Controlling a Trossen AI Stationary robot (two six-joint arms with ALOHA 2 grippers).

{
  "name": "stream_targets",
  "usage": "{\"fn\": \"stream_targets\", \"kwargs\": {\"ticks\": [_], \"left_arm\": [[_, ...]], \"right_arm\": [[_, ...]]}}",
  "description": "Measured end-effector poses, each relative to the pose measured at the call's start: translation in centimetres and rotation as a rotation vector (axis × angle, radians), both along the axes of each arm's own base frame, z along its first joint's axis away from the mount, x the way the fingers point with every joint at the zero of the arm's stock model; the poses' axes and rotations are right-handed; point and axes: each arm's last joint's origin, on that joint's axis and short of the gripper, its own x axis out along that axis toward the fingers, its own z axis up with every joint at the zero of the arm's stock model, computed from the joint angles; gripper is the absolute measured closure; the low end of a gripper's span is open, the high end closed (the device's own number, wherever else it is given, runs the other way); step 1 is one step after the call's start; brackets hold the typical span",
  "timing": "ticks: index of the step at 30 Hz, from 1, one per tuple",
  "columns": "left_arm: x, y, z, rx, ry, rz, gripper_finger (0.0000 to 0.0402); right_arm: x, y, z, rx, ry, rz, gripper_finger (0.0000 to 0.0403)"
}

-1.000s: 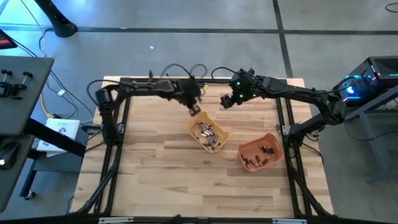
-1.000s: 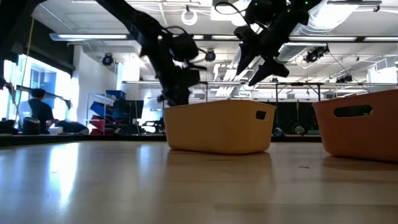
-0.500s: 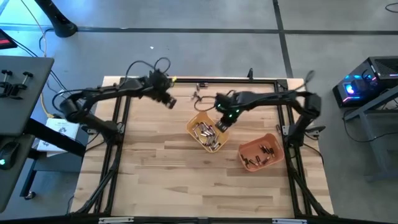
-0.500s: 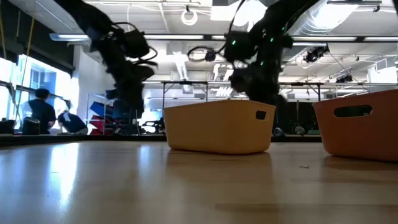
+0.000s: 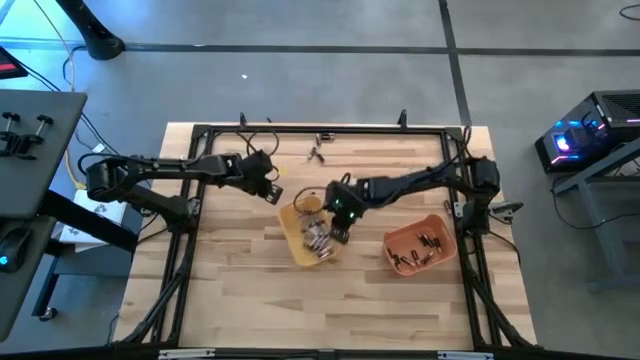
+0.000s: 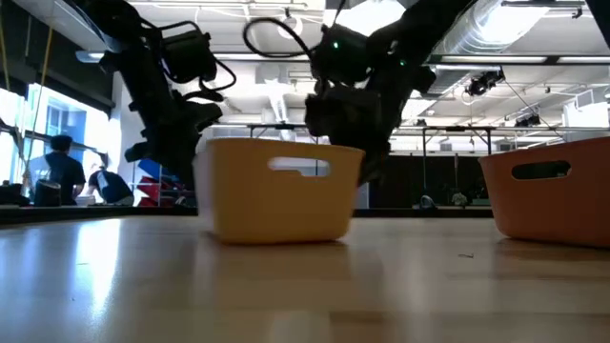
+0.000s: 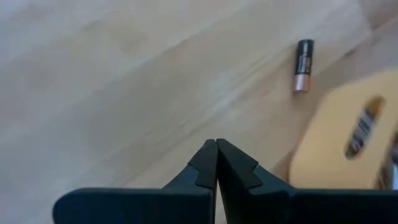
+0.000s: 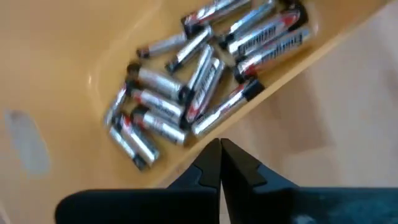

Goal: Sort batteries
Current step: Adjust the yellow bin

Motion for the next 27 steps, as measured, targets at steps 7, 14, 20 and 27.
{"fn": "stream_targets", "kwargs": {"ticks": [7,14,20,27], "left_arm": [[0.5,-0.1,0.1,0.141,0.004,-0.144,0.0401],[-0.5,-1.0,-3.9,0.057,-0.073,-0.252,0.0401],[-2.6,-2.6,-6.5,-0.012,-0.072,-0.230,0.0402],[-3.1,-4.1,-7.7,-0.028,-0.315,-0.173,0.0402]], "right_arm": [[1.2,0.7,1.1,-0.041,-0.026,-0.181,0.0402],[2.9,-1.4,5.9,-0.110,-0.067,-0.300,0.0403],[2.9,-2.2,7.9,-0.062,-0.012,-0.425,0.0403],[1.7,-1.8,5.9,-0.068,0.117,-0.501,0.0403]]}}
